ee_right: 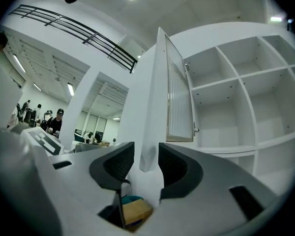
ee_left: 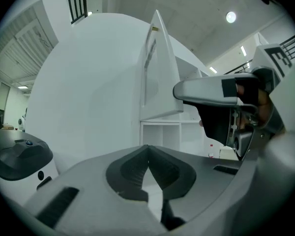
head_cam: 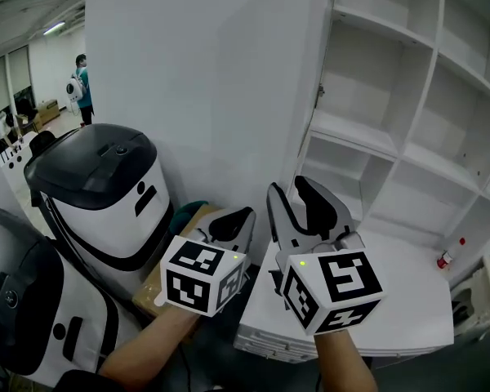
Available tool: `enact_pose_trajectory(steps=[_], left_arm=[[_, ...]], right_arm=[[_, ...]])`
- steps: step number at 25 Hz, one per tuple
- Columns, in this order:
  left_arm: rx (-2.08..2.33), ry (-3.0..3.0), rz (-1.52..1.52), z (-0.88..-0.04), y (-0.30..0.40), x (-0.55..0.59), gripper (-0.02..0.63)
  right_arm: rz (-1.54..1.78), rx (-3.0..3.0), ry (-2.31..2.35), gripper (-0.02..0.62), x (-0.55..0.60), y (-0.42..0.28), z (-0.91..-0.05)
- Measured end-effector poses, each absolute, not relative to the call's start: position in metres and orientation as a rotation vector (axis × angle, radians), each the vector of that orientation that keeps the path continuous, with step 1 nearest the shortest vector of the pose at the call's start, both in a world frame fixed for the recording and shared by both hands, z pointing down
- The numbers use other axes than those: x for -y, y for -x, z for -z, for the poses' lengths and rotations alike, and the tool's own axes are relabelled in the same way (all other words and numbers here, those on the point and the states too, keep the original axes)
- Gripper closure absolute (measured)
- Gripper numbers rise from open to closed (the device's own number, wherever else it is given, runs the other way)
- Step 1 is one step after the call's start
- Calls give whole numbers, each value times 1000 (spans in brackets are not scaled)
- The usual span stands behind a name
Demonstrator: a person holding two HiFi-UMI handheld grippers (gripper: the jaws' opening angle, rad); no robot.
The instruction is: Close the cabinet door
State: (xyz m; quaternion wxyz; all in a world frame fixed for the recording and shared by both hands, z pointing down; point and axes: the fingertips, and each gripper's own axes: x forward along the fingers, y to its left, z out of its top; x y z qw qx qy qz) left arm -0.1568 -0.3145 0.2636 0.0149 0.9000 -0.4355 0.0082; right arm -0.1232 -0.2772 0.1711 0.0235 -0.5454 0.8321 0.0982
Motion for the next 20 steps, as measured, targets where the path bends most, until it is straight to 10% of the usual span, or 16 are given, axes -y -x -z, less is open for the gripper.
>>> enact_pose_trajectory(steps=[20], left_arm=[[1121, -2941, 46, -243, 137, 304, 594]], right_arm=[[-263, -2386, 1955, 454, 296, 115, -169]])
